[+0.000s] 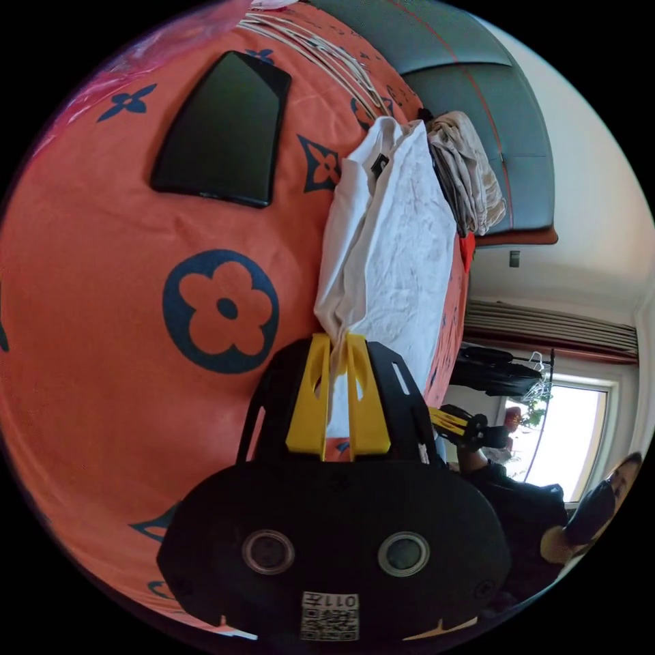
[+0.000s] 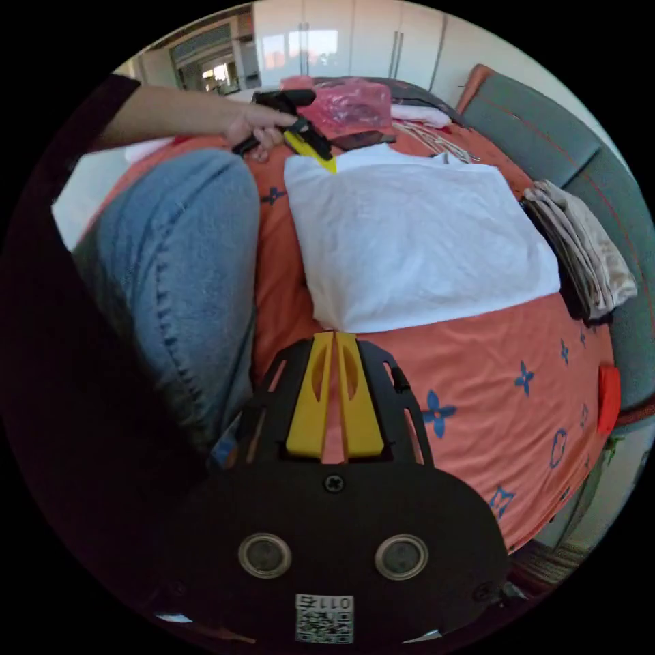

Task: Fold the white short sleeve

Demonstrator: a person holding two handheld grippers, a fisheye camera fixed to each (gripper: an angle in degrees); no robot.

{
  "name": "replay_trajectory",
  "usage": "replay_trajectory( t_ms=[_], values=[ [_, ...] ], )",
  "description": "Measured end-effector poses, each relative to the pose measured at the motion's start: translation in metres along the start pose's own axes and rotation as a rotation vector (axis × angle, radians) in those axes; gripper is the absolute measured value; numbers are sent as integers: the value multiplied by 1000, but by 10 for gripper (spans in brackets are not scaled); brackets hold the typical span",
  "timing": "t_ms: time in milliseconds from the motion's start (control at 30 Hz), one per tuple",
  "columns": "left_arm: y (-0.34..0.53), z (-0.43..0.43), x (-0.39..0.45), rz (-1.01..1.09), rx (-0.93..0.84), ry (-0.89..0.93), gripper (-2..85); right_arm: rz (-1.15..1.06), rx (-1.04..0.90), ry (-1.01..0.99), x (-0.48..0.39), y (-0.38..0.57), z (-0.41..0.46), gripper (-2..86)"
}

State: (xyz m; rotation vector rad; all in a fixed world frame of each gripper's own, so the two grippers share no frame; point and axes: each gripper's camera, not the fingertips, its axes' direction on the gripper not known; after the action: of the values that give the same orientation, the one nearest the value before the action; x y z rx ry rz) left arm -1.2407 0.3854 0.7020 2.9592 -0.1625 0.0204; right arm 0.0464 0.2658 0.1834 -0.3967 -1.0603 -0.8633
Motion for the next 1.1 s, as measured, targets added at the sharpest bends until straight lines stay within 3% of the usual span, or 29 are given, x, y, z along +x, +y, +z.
replay_trajectory(
  t_ms=[100, 200, 333, 533, 767, 933, 1100],
  values=[
    [-9, -9, -2, 8, -13, 21, 27, -71, 127, 238, -7, 19, -18, 92],
    [-15, -18, -5, -8, -10, 67, 25, -314, 31, 409, -20, 23, 4, 141],
    [-20, -29, -5, -26, 7, 75, 21, -483, 24, 546, -22, 21, 25, 126],
    [-28, -52, 10, -6, 1, 47, 14, -378, -25, 319, 29, 9, -6, 52],
    [-22, -69, 45, 97, -104, 50, 13, -288, 1, 257, 76, 22, -85, 43],
    [9, -81, 40, 27, -188, 226, 17, -283, 30, 48, 99, 40, -145, 40],
    [8, -95, 53, 14, -138, 413, 26, -164, 126, 41, 165, 34, -197, 39]
  ],
)
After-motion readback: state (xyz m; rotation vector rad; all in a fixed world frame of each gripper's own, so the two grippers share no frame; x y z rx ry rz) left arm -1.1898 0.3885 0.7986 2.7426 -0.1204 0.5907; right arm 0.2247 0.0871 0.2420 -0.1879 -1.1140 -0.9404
